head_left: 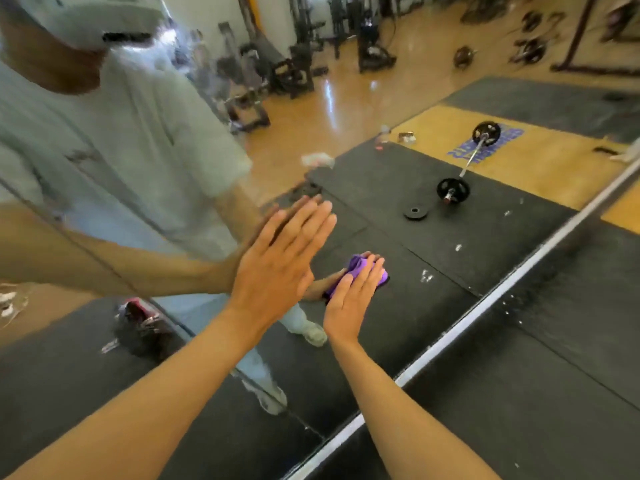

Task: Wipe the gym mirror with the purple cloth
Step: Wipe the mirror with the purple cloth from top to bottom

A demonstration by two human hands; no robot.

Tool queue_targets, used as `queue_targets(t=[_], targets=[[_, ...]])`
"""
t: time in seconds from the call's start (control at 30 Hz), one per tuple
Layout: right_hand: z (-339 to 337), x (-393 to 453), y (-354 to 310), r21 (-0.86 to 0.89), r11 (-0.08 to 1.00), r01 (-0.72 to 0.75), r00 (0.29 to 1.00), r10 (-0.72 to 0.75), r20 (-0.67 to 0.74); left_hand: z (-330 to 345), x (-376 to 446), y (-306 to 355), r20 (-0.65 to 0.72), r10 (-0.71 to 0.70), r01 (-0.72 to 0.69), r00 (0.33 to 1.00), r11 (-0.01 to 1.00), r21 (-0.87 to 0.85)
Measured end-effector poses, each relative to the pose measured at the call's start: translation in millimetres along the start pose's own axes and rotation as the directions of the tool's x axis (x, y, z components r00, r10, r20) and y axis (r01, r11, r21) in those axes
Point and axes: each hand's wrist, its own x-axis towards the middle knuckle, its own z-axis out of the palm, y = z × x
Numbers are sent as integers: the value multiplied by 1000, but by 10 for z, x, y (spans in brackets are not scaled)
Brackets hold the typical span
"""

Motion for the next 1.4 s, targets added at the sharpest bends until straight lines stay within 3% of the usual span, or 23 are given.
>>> queue_targets(t=[0.13,0.27,0.37,0.4,0.43,0.5,0.53,0.6,0.7,0.77,0.83,0.87,0.93,1.0,1.07,1.1,1.13,1.2,1.27,1.37,1.4], targets=[[66,-35,351,129,942,-309,950,313,-10,397,-436,510,146,134,-131,980,991,-29],[13,-25,795,221,760,-611,775,632,-27,672,-831,984,254,190,-191,948,981,-20],[5,14,1009,246,671,-699,689,725,-20,904,-1061,1312,289,197,-200,937,980,-19],[17,5,1007,246,680,-691,698,716,-21,966,-1116,1400,291,188,-186,938,982,-37],[26,-15,962,234,733,-639,750,661,-24,1016,-1163,1479,289,180,-169,940,984,-64],[11,-97,846,172,914,-367,928,372,0,1085,-1261,1595,284,169,-155,944,985,-70],[-7,-128,835,132,972,-196,981,194,21,1108,-1305,1620,286,169,-162,943,986,-46],[-45,-95,909,76,997,4,998,-9,60,1154,-1356,1649,297,181,-185,938,983,-13],[-117,98,1140,54,997,50,999,-50,5,1173,-1384,1723,292,150,-140,945,989,-54],[-147,344,1463,117,989,-86,994,94,-64,1228,-1380,1818,307,133,-127,942,991,-39],[-175,553,2047,242,906,-348,926,372,-62,1270,-1369,1937,329,158,-163,931,987,-13],[-178,597,2419,319,809,-493,845,533,-47,1309,-1378,1995,322,165,-175,932,985,3],[-55,530,3358,409,653,-637,704,710,-37,1398,-1397,2069,301,168,-185,939,982,28],[51,319,3511,390,514,-764,554,832,-10,1454,-1420,2091,295,168,-193,941,980,56],[68,76,2956,369,472,-801,506,862,-5,1472,-1448,2101,305,168,-206,937,974,98],[81,-35,2686,360,489,-795,519,854,-14,1484,-1472,2118,312,173,-215,934,971,106],[85,-160,2411,367,539,-758,580,815,-1,1505,-1511,2148,314,189,-227,930,970,90],[108,-411,2042,359,697,-621,763,643,69,1570,-1649,2225,348,226,-256,910,966,40],[120,-574,1865,301,850,-432,898,437,54,1648,-1882,2266,429,267,-302,863,953,15],[85,-551,1935,223,950,-217,975,220,12,1678,-2116,2307,457,327,-378,827,926,21],[100,-548,2149,221,952,-214,975,222,-11,1660,-2133,2323,444,330,-378,833,926,21]])
